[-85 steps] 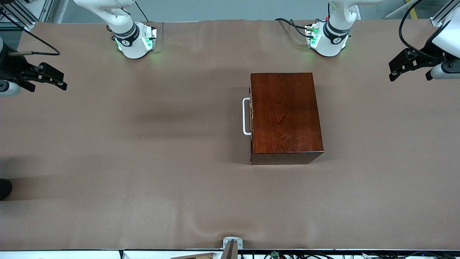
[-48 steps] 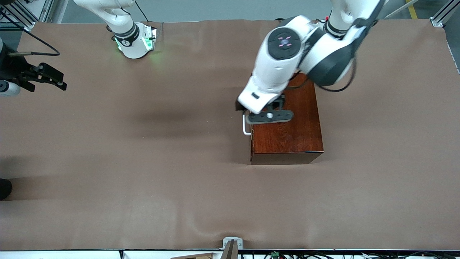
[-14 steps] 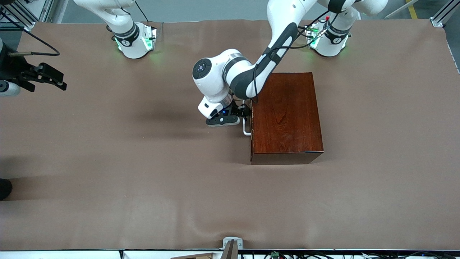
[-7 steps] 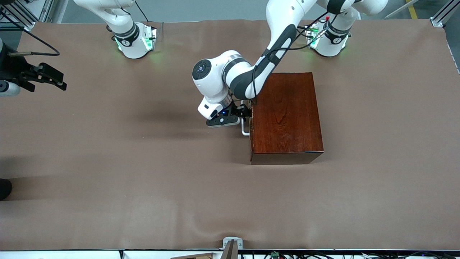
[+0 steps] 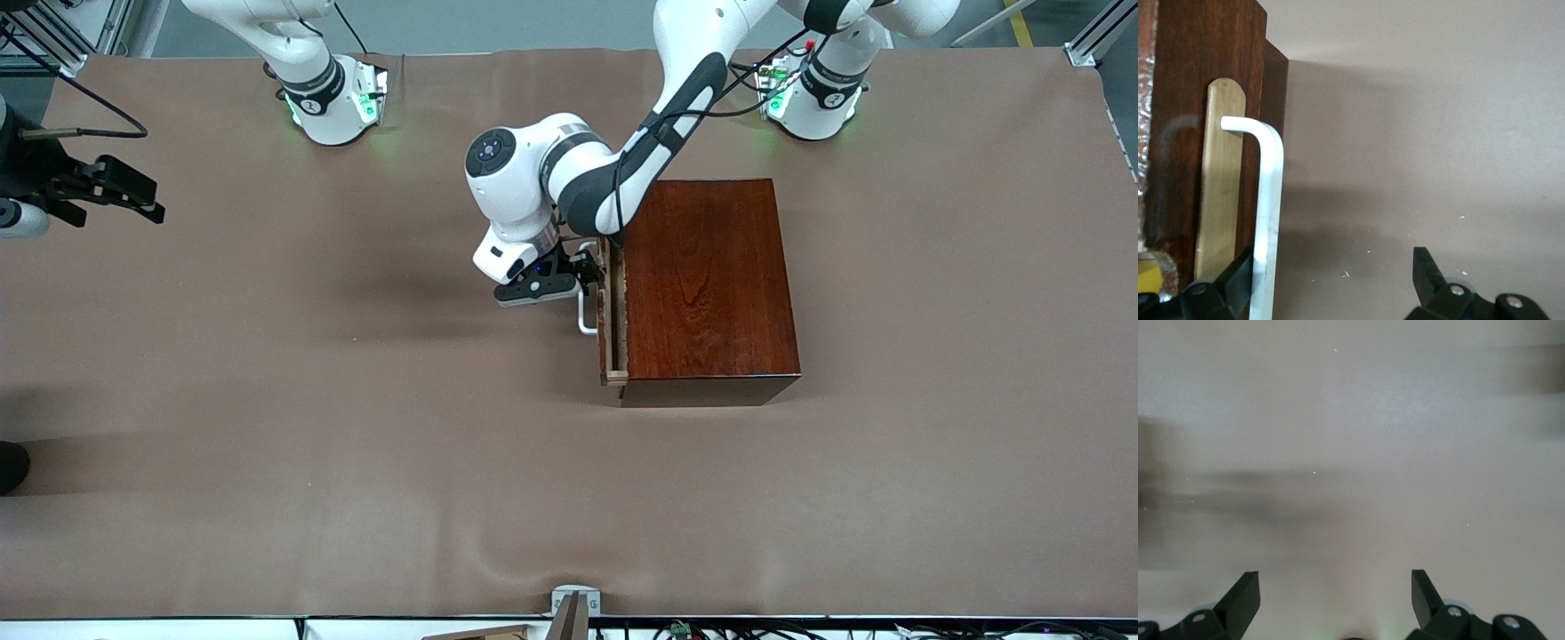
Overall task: Open drawer, take yellow block, close drawer
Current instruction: 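Pull the drawer handle outward with the left gripper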
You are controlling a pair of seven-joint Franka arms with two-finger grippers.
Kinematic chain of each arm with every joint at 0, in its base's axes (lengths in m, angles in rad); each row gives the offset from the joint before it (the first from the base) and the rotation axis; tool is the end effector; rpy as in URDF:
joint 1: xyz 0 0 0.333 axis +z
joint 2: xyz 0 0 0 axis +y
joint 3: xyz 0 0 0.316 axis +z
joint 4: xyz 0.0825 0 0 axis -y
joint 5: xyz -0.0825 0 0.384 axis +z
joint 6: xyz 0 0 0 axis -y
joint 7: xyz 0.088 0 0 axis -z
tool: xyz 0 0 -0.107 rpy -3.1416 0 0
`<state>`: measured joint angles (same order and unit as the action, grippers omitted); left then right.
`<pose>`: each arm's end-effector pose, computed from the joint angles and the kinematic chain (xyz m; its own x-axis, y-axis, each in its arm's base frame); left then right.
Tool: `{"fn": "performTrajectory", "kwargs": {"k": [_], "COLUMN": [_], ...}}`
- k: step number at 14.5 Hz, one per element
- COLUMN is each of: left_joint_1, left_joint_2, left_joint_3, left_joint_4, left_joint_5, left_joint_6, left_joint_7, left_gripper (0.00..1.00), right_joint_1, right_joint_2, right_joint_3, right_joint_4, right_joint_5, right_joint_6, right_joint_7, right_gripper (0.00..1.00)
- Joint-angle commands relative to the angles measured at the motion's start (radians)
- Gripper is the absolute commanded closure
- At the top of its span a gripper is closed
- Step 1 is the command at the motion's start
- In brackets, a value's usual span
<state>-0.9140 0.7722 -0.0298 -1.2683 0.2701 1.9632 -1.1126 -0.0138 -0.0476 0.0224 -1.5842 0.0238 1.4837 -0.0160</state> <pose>0.4524 -0.5857 0.2900 0.9864 0.0484 0.1568 0.0760 -0.9817 -0.1746 0.5305 0.0076 0.6367 0.9983 0.0266 -0.0525 0.0254 -0.9994 -0.0236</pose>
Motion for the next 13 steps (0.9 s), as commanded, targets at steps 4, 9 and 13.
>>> {"fn": "performTrajectory", "kwargs": {"k": [4,9,13], "left_joint_1": [-0.016,-0.019,-0.031], "left_joint_2": [0.015,0.016,0.016], "left_joint_3": [-0.01,-0.01,-0.012], "left_joint_4": [0.029,0.029,0.029], "left_joint_5": [-0.002,-0.009,-0.009], "left_joint_6": [0.034,0.089,0.121], "left_joint_7": [-0.056,-0.081,-0.093], "left_gripper": [0.0,0.0,0.0], "right_joint_1": [-0.001,0.003,0.0], "right_joint_2": [-0.025,-0.021,-0.02], "right_joint_3": [-0.001,-0.001,-0.001], "right_joint_4": [-0.019,-0.003,-0.002], "right_joint_5": [-0.008,-0.01,-0.011], "right_joint_6": [0.006,0.004,0.006], "right_joint_7": [-0.01,-0.005,-0.005], "right_gripper": [0.0,0.0,0.0]}}
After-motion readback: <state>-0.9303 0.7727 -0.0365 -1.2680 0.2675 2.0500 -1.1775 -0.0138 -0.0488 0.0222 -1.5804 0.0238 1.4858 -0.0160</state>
